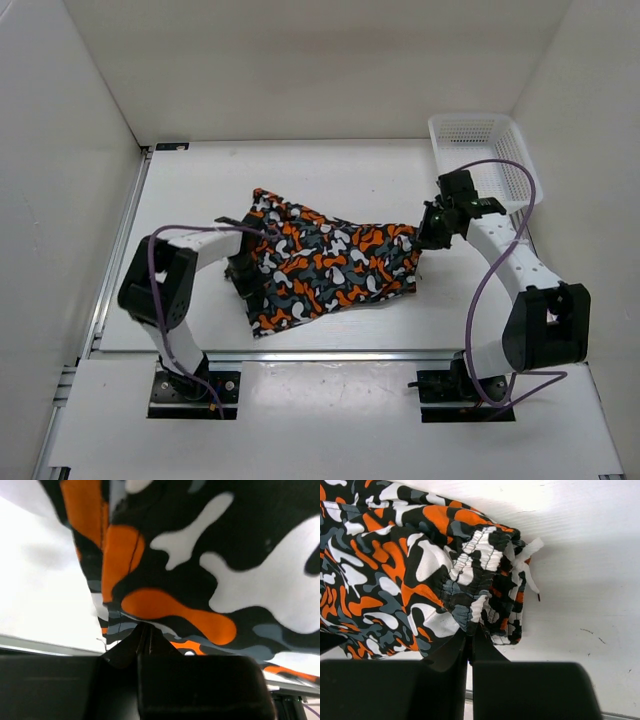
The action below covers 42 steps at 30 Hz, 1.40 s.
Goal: Fold and stack the shorts
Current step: Flatten the shorts out
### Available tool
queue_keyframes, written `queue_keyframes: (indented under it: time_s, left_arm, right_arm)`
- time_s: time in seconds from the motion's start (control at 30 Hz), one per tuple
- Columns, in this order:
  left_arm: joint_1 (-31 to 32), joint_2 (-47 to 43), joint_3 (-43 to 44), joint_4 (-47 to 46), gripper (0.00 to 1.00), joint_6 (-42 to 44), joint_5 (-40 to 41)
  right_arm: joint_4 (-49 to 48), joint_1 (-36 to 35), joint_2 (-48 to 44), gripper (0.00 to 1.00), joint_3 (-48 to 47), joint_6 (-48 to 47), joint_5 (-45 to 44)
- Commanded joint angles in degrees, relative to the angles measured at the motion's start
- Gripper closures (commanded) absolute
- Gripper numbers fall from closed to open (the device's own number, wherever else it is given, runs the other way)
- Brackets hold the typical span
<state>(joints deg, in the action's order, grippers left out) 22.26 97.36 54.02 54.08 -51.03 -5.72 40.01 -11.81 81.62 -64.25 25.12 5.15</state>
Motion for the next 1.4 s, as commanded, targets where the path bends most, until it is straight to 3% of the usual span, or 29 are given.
queue_keyframes:
  time_s: [0.0, 0.13, 0.17, 0.3, 0.4, 0.43, 0.47, 0.57, 0.7, 0.77, 0.9, 1.17, 1.37]
  left_arm:
    - [0.2, 7.2, 8.4, -4.1, 0.9, 4.9, 6.5]
    - [-2.4, 18.3, 24.2, 1.2, 0.9, 9.8, 8.6]
    - [-2.9, 22.1, 31.8, 2.3, 0.9, 10.6, 9.4]
    - [-3.5, 27.3, 50.7, 13.3, 0.88, 12.1, 15.2]
    - [-4.2, 20.7, 53.3, 15.3, 0.62, 13.4, 15.2]
    - [-5.0, 18.5, 52.1, 15.3, 0.35, 13.4, 14.7]
    - [-6.3, 16.1, 50.7, 15.3, 0.23, 13.4, 14.0]
    - [-8.2, 6.5, 40.4, 12.2, 0.0, 13.9, 9.8]
    - [-10.9, 2.1, 25.3, 3.7, 0.0, 15.5, -0.2]
    - [-10.3, 3.7, 23.5, 1.9, 0.0, 16.0, -3.3]
    - [-7.3, 8.0, 24.7, 0.1, 0.0, 16.0, -3.9]
    - [-7.3, 17.2, 27.6, -2.8, 0.0, 14.4, 0.1]
    - [-7.3, 21.2, 32.3, -2.8, 0.13, 13.1, 1.3]
  right_arm:
    - [-3.3, 1.2, -0.9, 1.0, 0.9, 1.6, 0.9]
    - [-5.5, 1.2, 5.4, 1.0, -4.9, 2.8, -2.5]
    - [-5.5, 1.2, 6.6, 1.0, -6.6, 2.8, -3.9]
    - [-4.1, 1.2, 9.3, 1.0, -14.1, 2.3, -5.2]
    - [-4.1, 1.2, 7.6, 1.0, -14.1, 1.7, -5.2]
    - [-4.1, 0.7, 6.3, 1.0, -13.5, 1.7, -5.2]
    - [-3.5, 0.7, 5.6, 1.0, -11.9, 1.7, -4.6]
    - [-3.4, -0.5, 2.2, 1.0, -8.6, 1.2, -4.6]
    - [-3.4, -0.5, -2.2, 1.0, -2.6, 1.2, -4.1]
    - [-3.4, -1.0, -3.2, 1.0, -0.4, 1.2, -4.1]
    - [-2.9, -1.0, -4.5, 1.0, 0.9, 1.2, -4.1]
    - [-2.9, -1.0, -4.5, 1.0, 1.4, 0.6, -4.1]
    - [-2.4, -1.0, -5.0, 1.0, 1.4, 0.6, -4.1]
